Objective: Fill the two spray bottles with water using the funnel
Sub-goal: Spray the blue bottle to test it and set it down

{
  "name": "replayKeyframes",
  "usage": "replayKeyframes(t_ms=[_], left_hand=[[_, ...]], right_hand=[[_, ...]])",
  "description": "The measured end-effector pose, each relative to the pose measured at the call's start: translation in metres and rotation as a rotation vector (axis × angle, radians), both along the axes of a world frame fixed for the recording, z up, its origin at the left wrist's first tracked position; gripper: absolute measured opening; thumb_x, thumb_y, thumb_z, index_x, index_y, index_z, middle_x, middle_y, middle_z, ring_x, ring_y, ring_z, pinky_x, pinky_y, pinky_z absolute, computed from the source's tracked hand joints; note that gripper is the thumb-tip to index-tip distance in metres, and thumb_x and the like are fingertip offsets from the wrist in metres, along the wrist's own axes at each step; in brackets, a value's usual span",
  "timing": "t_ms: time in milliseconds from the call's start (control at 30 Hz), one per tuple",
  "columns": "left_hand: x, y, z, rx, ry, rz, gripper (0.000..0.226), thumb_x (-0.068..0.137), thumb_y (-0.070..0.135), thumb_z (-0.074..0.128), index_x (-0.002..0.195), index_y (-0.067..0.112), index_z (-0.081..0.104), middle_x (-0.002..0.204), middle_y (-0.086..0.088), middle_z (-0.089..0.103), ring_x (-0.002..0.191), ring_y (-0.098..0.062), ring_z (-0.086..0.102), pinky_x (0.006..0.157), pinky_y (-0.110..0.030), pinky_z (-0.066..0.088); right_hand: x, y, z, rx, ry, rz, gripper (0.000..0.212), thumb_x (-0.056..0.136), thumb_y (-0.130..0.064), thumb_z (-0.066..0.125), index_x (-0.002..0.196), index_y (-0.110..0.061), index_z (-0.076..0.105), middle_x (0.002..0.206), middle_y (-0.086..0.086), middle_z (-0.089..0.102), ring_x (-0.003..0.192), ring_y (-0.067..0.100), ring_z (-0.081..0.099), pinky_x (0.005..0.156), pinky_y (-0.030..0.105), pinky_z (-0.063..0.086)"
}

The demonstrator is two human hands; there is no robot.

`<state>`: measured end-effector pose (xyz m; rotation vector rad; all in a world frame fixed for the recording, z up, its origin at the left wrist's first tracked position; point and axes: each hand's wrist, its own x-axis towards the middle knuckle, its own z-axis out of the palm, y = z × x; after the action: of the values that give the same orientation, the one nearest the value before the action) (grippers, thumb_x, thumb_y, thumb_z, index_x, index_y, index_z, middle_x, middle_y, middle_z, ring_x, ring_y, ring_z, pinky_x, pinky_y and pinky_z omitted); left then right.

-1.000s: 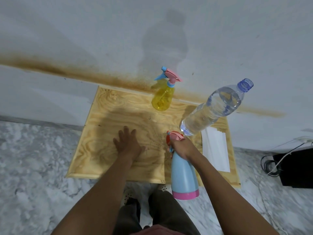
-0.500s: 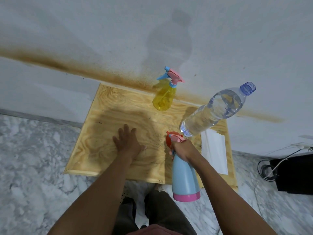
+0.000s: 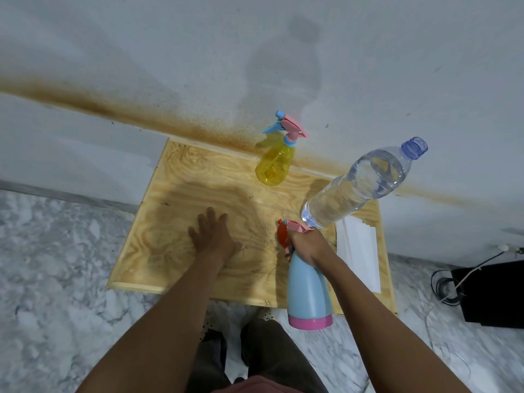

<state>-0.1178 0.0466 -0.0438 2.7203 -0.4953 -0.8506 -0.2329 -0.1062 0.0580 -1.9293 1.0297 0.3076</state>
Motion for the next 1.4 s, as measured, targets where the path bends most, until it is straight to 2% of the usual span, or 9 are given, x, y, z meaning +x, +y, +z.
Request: replayKeyframes(t_ms=[100, 367, 600, 733, 900, 1000, 1167, 1267, 1400], left_hand=[[0.000, 0.000, -0.001, -0.004, 0.016, 0.006, 0.098, 0.078, 0.061, 0.074, 0.155, 0.028, 0.023, 0.167, -0.007, -0.003, 0.154, -0.034, 0.002, 0.121, -0.059, 0.013], [0.001, -0.002, 0.000, -0.003, 0.024, 0.014, 0.098, 0.077, 0.060, 0.075, 0.155, 0.028, 0.025, 0.167, -0.007, -0.002, 0.154, -0.033, 0.003, 0.121, -0.058, 0.012], [0.001, -0.002, -0.001, 0.001, -0.004, 0.009, 0.098, 0.075, 0.062, 0.076, 0.153, 0.028, 0.028, 0.166, -0.007, 0.003, 0.152, -0.033, 0.008, 0.119, -0.059, 0.017], [0.001, -0.002, -0.001, 0.001, -0.003, 0.018, 0.097, 0.074, 0.061, 0.077, 0.152, 0.027, 0.030, 0.165, -0.008, 0.004, 0.151, -0.033, 0.009, 0.119, -0.059, 0.017], [0.001, -0.002, -0.002, 0.008, 0.001, 0.018, 0.098, 0.075, 0.061, 0.076, 0.154, 0.027, 0.028, 0.167, -0.007, 0.001, 0.153, -0.033, 0.006, 0.120, -0.058, 0.016], [0.002, -0.002, -0.004, 0.003, -0.012, 0.019, 0.097, 0.074, 0.062, 0.076, 0.153, 0.028, 0.030, 0.166, -0.007, 0.004, 0.152, -0.033, 0.008, 0.119, -0.058, 0.017], [0.002, -0.002, -0.006, -0.005, -0.019, 0.022, 0.098, 0.072, 0.063, 0.077, 0.152, 0.029, 0.031, 0.165, -0.007, 0.005, 0.151, -0.033, 0.010, 0.119, -0.059, 0.019], [0.002, -0.002, -0.007, -0.001, -0.022, 0.019, 0.098, 0.073, 0.063, 0.076, 0.152, 0.029, 0.031, 0.165, -0.007, 0.005, 0.151, -0.033, 0.011, 0.119, -0.059, 0.019], [0.002, -0.002, -0.006, -0.001, -0.021, 0.020, 0.098, 0.073, 0.063, 0.076, 0.153, 0.029, 0.030, 0.166, -0.007, 0.004, 0.152, -0.033, 0.009, 0.119, -0.058, 0.018]], right_hand=[[0.001, -0.001, 0.002, 0.064, 0.001, 0.000, 0.025, 0.092, -0.020, 0.042, 0.099, -0.017, 0.065, 0.068, 0.009, 0.067, 0.057, 0.019, 0.061, 0.063, 0.031, 0.056], [0.005, -0.004, -0.003, 0.038, 0.021, 0.047, 0.031, 0.095, -0.025, 0.041, 0.086, -0.006, 0.063, 0.066, 0.009, 0.069, 0.054, 0.020, 0.063, 0.078, 0.045, 0.058], [0.003, -0.006, -0.014, -0.008, 0.009, 0.049, 0.043, 0.094, -0.037, 0.037, 0.090, -0.006, 0.067, 0.069, 0.014, 0.070, 0.059, 0.019, 0.064, 0.084, 0.044, 0.056], [0.006, -0.006, -0.012, 0.022, -0.005, 0.078, 0.032, 0.094, -0.025, 0.039, 0.083, 0.000, 0.058, 0.077, 0.018, 0.071, 0.052, 0.015, 0.062, 0.073, 0.036, 0.056], [0.003, -0.010, -0.019, -0.034, -0.012, 0.102, 0.047, 0.094, -0.043, 0.035, 0.069, -0.013, 0.062, 0.067, 0.007, 0.071, 0.066, 0.022, 0.068, 0.091, 0.045, 0.055], [0.006, -0.011, -0.017, 0.006, -0.012, 0.122, 0.051, 0.095, -0.036, 0.035, 0.074, 0.002, 0.062, 0.070, 0.013, 0.071, 0.065, 0.024, 0.068, 0.091, 0.048, 0.054], [0.005, -0.012, -0.017, -0.005, 0.016, 0.122, 0.047, 0.094, -0.034, 0.038, 0.071, 0.001, 0.060, 0.063, 0.011, 0.068, 0.057, 0.018, 0.065, 0.089, 0.048, 0.056], [0.006, -0.010, -0.014, -0.034, -0.005, 0.128, 0.043, 0.097, -0.030, 0.038, 0.084, 0.004, 0.060, 0.074, 0.017, 0.069, 0.069, 0.025, 0.067, 0.087, 0.050, 0.055], [0.005, -0.007, -0.010, -0.096, 0.012, 0.108, 0.042, 0.089, -0.037, 0.034, 0.088, -0.014, 0.069, 0.084, 0.015, 0.070, 0.086, 0.033, 0.068, 0.092, 0.046, 0.054]])
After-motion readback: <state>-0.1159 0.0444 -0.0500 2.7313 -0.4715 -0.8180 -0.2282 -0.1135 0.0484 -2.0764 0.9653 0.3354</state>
